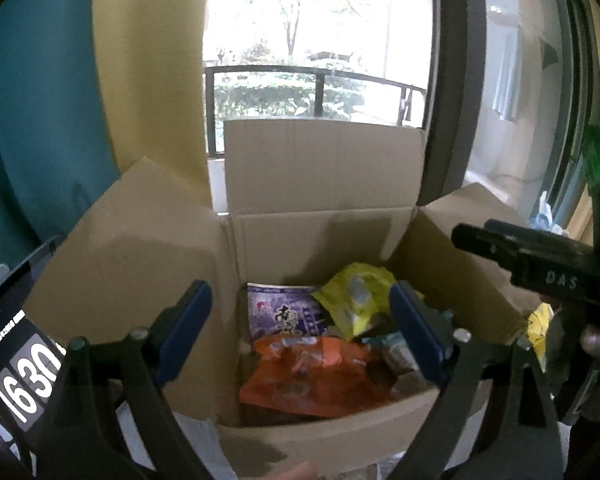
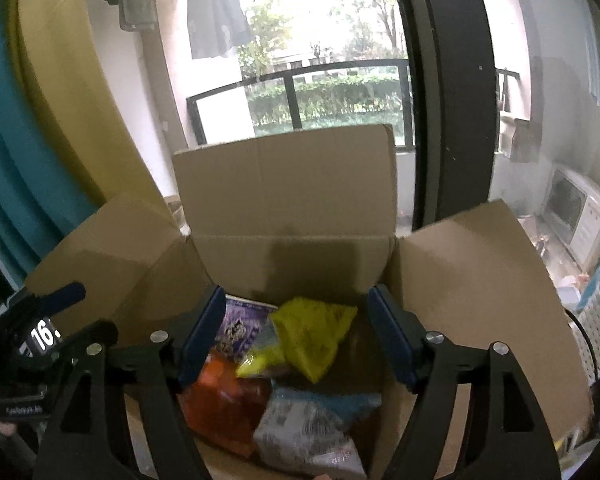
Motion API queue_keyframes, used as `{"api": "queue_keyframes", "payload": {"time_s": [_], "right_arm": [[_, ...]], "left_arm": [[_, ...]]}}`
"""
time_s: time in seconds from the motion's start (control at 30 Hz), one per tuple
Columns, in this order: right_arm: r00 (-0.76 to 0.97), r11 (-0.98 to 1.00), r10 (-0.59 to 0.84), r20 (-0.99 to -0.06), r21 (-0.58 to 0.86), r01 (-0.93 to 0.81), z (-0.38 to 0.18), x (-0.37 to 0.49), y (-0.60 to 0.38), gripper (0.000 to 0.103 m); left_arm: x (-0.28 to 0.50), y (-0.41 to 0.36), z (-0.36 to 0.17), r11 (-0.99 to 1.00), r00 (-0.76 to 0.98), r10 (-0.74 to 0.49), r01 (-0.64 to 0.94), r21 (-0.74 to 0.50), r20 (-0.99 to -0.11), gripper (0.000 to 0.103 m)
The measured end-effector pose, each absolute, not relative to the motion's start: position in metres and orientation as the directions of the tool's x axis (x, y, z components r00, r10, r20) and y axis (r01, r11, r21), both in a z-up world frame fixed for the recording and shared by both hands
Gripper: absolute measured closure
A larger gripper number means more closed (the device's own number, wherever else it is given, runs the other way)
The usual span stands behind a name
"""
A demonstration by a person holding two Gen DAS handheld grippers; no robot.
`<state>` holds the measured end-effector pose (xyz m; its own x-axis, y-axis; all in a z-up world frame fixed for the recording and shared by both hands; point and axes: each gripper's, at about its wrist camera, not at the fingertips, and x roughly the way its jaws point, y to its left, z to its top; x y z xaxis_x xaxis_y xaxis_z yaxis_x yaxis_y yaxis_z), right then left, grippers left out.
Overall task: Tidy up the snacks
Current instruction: 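Carry both bags over the box and drop them inside, then withdraw both grippers from the box toward the remaining snacks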
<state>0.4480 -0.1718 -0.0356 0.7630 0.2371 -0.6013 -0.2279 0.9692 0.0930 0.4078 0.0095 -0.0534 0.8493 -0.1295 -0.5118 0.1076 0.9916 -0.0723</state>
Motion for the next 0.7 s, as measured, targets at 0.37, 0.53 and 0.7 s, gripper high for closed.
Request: {"api": "queue_keyframes", "payload": {"time_s": [0.37,0.53,0.7], "right_arm": [[0.763,0.973,0.224,-0.606,0.090,-0.214,-0.024,0.398,-0.187,0.026],[0.767,0.972,0.228,-0.600,0.095,-0.215,-0.017,0.372,-0.190,0.026],[0.762,0.969,0.238,-0.602,0.099,-0.225,-0.016,0.343,-0.193,0.026]], "left_arm": [[0.359,0.000,-0.040,0.988,0.849,-0.155,0.141,-0.065,-0.505,0.011],[0.334,0.004,-0.038,0.987,0.851,-0.161,0.132,-0.093,-0.499,0.011],[0.311,0.005,-0.042,0.987,0.843,-0.162,0.133,-0.094,-0.513,0.011]]}}
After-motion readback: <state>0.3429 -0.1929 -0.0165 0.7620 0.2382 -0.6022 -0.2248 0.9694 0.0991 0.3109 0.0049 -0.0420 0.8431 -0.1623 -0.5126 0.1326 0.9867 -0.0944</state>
